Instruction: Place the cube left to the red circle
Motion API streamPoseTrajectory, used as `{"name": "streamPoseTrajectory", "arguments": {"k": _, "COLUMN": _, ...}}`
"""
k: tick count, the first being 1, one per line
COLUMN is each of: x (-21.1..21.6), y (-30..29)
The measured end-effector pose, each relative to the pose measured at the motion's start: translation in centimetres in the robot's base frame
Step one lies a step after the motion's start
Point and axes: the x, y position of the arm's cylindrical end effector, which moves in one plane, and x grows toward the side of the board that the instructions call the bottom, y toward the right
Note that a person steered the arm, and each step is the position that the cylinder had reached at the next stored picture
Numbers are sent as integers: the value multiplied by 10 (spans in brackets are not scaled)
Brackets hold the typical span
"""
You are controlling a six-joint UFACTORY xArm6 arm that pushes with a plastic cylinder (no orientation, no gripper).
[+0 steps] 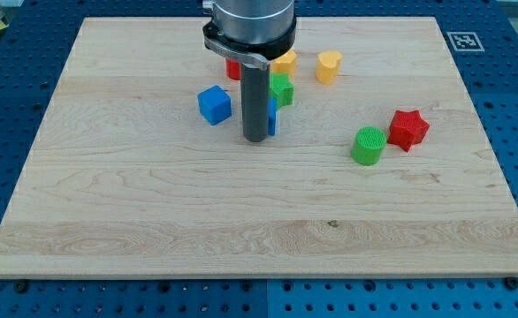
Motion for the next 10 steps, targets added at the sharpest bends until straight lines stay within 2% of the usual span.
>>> {"name": "streamPoseTrajectory", "arguments": {"k": 2, "x": -2, "y": -8}}
{"name": "streamPoseTrajectory", "arguments": {"k": 4, "x": -21, "y": -58}}
{"name": "streamPoseTrajectory", "arguments": {"k": 10, "x": -117, "y": -92}}
